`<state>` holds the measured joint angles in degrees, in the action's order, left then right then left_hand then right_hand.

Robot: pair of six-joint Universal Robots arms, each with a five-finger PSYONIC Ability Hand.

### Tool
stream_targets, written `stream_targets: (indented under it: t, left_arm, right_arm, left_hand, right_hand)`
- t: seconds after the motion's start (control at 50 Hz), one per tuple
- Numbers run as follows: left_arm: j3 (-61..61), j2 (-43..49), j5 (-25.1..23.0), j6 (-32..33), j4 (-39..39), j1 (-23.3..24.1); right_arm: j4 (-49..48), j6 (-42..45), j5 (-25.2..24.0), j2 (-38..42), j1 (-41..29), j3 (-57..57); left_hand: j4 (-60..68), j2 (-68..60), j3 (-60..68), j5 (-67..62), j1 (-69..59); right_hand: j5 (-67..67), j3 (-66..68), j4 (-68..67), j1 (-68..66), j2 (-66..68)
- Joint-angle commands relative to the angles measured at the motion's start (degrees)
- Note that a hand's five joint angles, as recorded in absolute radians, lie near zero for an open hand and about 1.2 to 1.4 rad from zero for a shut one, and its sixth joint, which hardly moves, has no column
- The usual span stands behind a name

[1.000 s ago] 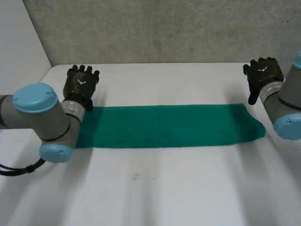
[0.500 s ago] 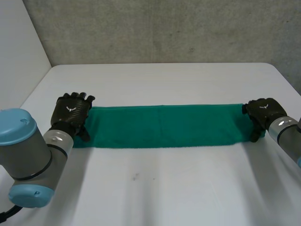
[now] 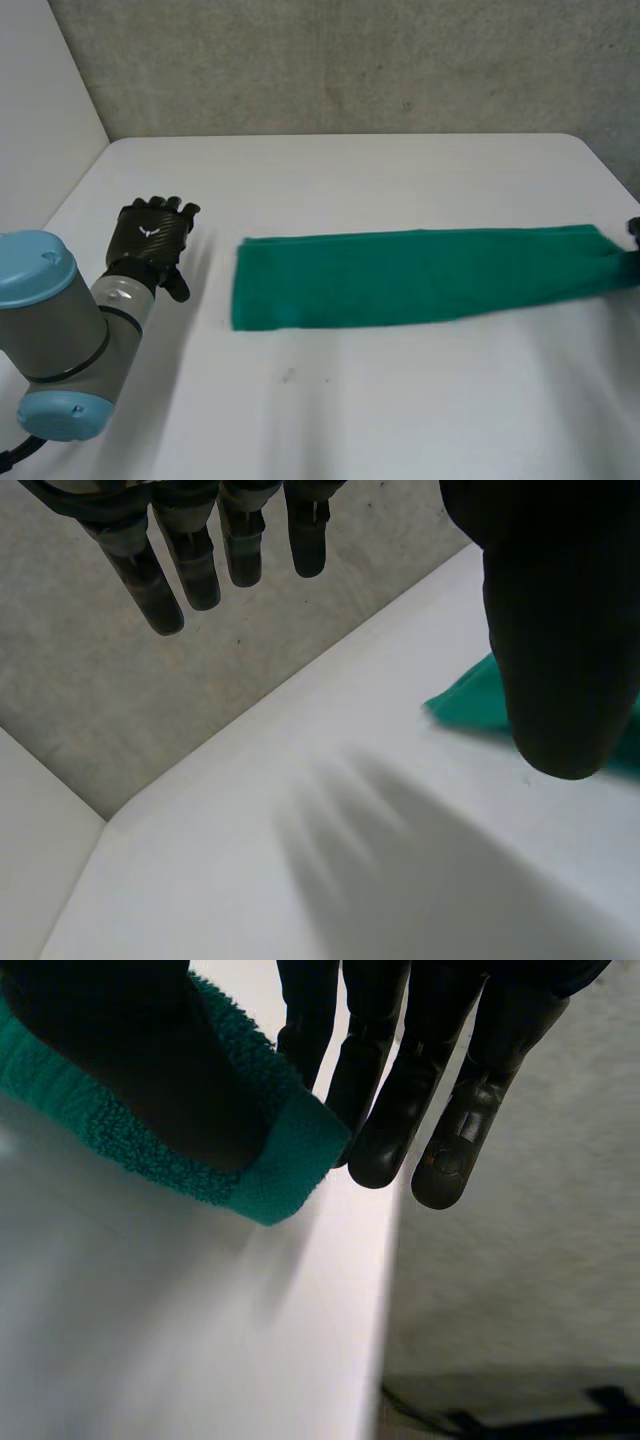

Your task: Fold the towel.

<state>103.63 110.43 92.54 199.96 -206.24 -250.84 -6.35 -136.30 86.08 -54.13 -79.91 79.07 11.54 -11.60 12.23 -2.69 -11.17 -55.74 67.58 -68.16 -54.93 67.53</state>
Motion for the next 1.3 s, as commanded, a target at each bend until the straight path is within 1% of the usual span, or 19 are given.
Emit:
stream_targets:
  t: [0.02, 0.18, 0.28, 0.38, 0.5, 0.54, 0.58, 0.6, 0.7, 0.74, 0.88, 1.08, 1.14, 1.16, 1.18, 1.2, 1.22, 1.24, 1.3]
  left_arm:
    - [0.0, -0.56, 0.01, 0.0, 0.05, 0.0]
    - [0.17, -1.71, 0.01, 0.0, 0.14, 0.09]
    - [0.17, -1.88, 0.01, 0.0, 0.58, 0.09]
    - [0.17, -2.15, 0.09, 0.0, 1.02, 0.09]
    - [0.79, -2.32, 0.18, 0.0, 1.11, 0.09]
    - [0.96, -2.41, 0.18, 0.0, 1.11, 0.09]
    - [1.05, -2.58, 0.09, 0.0, 1.11, 0.09]
    - [1.05, -2.58, 0.09, 0.0, 1.11, 0.09]
    - [1.31, -2.58, 0.09, 0.0, 1.11, 0.26]
    - [1.32, -2.58, 0.09, 0.0, 1.02, 0.35]
    - [1.32, -2.58, 0.01, 0.0, 1.02, 0.62]
    - [1.49, -2.58, 0.09, 0.0, 1.02, 0.97]
    - [1.49, -2.58, 0.09, 0.0, 1.11, 1.14]
    - [1.58, -2.58, 0.09, 0.0, 1.11, 1.23]
    - [1.58, -2.58, 0.09, 0.0, 1.11, 1.4]
    - [1.58, -2.58, 0.09, 0.0, 1.11, 1.58]
    - [1.58, -2.58, 0.09, 0.0, 1.11, 1.67]
    - [1.58, -2.58, 0.09, 0.0, 1.11, 1.76]
    - [1.58, -2.67, 0.09, 0.0, 1.11, 1.93]
  right_arm:
    - [-0.06, 8.42, -0.12, -2.64, 0.38, -1.98]
    - [-2.08, 1.03, -3.63, -7.83, -16.31, -4.09]
    - [-5.25, 2.08, -10.04, -7.48, -31.16, -4.45]
    - [-9.19, 3.75, -16.01, -1.8, -43.71, -4.53]
    - [-10.43, 9.28, -21.3, 5.61, -52.53, -4.8]
    - [-10.44, 10.96, -20.96, 6.66, -53.15, -5.15]
    - [-10.44, 12.36, -18.16, 7.63, -53.07, -6.46]
    - [-10.26, 12.02, -14.66, 7.64, -52.8, -7.16]
    - [-9.65, 6.86, -4.02, 4.75, -51.58, -6.73]
    - [-9.47, 2.64, -2.41, 1.68, -49.38, -5.51]
    - [-6.4, -18.9, -4.69, -6.07, -40.33, 4.07]
    - [-1.47, -20.24, -9.26, -7.39, -27.23, 14.18]
    - [-1.56, -20.15, -9.53, -6.95, -25.73, 15.5]
    - [-1.73, -20.15, -9.7, -6.87, -25.03, 15.85]
    - [-1.73, -20.15, -9.7, -6.87, -25.03, 15.86]
    - [-2.0, -20.15, -9.88, -6.87, -24.68, 15.94]
    - [-2.78, -20.24, -10.31, -6.87, -24.07, 15.94]
    - [-3.22, -20.32, -10.4, -6.87, -23.89, 15.86]
    - [-4.72, -20.15, -10.14, -7.04, -23.88, 14.37]
  left_hand:
    - [-1.54, 1.6, -2.23, 2.69, 1.17]
    - [-1.54, 1.6, -2.23, 2.69, 1.17]
    - [-1.54, 1.6, -2.23, 2.69, 1.17]
    - [-1.54, 1.6, -2.23, 2.69, 1.17]
    - [-1.54, 1.6, -2.23, 2.69, 1.17]
    - [-1.54, 1.6, -2.23, 2.69, 1.17]
    - [-1.54, 1.6, -2.23, 2.69, 1.17]
    - [-1.54, 1.6, -2.23, 2.69, 1.17]
    - [-1.54, 1.6, -2.23, 2.69, 1.17]
    - [-1.54, 1.6, -2.23, 2.69, 1.17]
    - [-1.54, 1.6, -2.23, 2.69, 1.17]
    - [-1.54, 1.6, -2.23, 2.69, 1.17]
    - [-1.54, 1.6, -2.23, 2.69, 1.17]
    - [-1.54, 1.6, -2.23, 2.69, 1.17]
    - [-1.54, 1.6, -2.23, 2.69, 1.17]
    - [-1.54, 1.6, -2.23, 2.69, 1.17]
    - [-1.54, 1.6, -2.23, 2.69, 1.17]
    - [-1.54, 1.6, -2.23, 2.69, 1.17]
    - [-1.54, 1.6, -2.23, 2.69, 1.17]
  right_hand:
    - [-14.26, 12.42, -11.84, -25.07, 12.47]
    - [-14.26, 12.42, -11.84, -25.07, 12.47]
    - [-14.26, 12.42, -11.84, -25.07, 12.47]
    - [-14.26, 12.42, -11.84, -25.07, 12.47]
    - [-14.26, 12.42, -11.84, -25.07, 12.47]
    - [-5.99, 4.16, -3.57, -16.8, 4.21]
    - [39.89, -41.73, 42.31, 29.08, -41.68]
    - [55.74, -57.58, 58.16, 44.93, -57.53]
    - [55.74, -57.58, 58.16, 44.93, -57.53]
    - [55.74, -57.58, 58.16, 44.93, -57.53]
    - [55.74, -57.58, 58.16, 44.93, -57.53]
    - [55.68, -57.52, 58.1, 44.87, -57.47]
    - [42.76, -44.59, 45.18, 31.95, -44.54]
    - [27.89, -29.72, 30.31, 17.08, -29.67]
    - [27.74, -29.57, 30.16, 16.93, -29.52]
    - [18.24, -20.08, 20.66, 7.43, -20.03]
    - [-5.0, 3.16, -2.58, -15.81, 3.21]
    - [-14.16, 12.33, -11.74, -24.97, 12.38]
    - [-14.26, 12.42, -11.84, -25.07, 12.47]
